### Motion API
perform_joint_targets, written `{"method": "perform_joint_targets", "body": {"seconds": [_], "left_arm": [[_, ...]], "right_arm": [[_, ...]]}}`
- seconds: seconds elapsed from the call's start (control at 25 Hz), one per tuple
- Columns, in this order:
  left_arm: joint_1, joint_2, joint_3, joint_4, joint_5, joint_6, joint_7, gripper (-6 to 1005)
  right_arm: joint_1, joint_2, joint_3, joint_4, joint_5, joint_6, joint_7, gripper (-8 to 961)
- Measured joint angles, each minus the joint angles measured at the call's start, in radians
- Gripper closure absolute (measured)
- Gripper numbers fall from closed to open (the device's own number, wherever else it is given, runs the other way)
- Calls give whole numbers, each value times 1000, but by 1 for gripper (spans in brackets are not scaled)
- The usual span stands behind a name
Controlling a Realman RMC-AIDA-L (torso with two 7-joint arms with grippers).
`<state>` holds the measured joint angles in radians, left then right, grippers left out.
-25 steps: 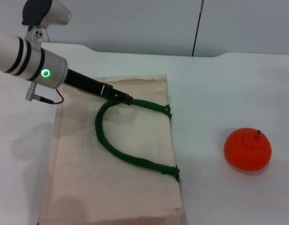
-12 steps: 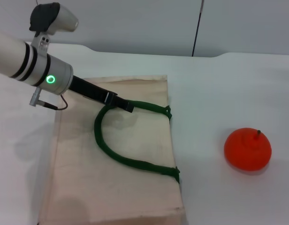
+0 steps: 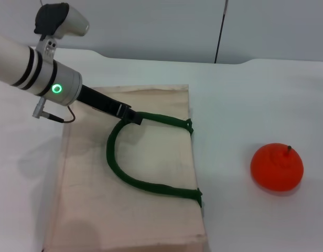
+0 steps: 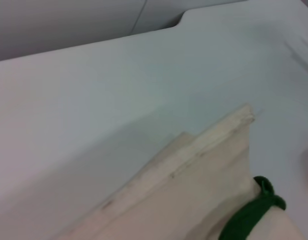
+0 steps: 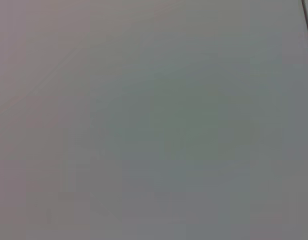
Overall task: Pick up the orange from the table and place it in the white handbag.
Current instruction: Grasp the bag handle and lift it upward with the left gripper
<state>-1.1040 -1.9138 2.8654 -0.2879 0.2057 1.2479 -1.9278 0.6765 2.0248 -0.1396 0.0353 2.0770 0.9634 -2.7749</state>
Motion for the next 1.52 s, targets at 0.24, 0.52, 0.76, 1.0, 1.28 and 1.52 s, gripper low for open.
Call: {"method": "perform_joint_targets", "body": {"seconds": [0.24, 0.52, 0.76, 1.0, 1.28, 1.52], "left_arm": [[-10, -2, 0, 0, -10, 4, 2, 803], [-69, 25, 0, -21, -35, 128, 41, 865], [-154, 39, 0, -186, -138, 406, 64, 867], [-205, 36, 0, -330, -192, 629, 76, 867], [-266, 15, 1, -533, -199, 779, 68, 866], [-281, 17, 3, -589, -157, 801, 54, 866]], "right_arm": [[-2, 0, 0, 0, 0, 0, 0, 99], [-14, 0, 0, 0, 0, 0, 0, 101], [-19, 0, 0, -1, 0, 0, 0, 104], [-23, 0, 0, -3, 0, 0, 6, 106], [-41, -2, -4, -28, -7, 0, 61, 108], [-63, -5, -10, -42, -11, 0, 92, 110]]}}
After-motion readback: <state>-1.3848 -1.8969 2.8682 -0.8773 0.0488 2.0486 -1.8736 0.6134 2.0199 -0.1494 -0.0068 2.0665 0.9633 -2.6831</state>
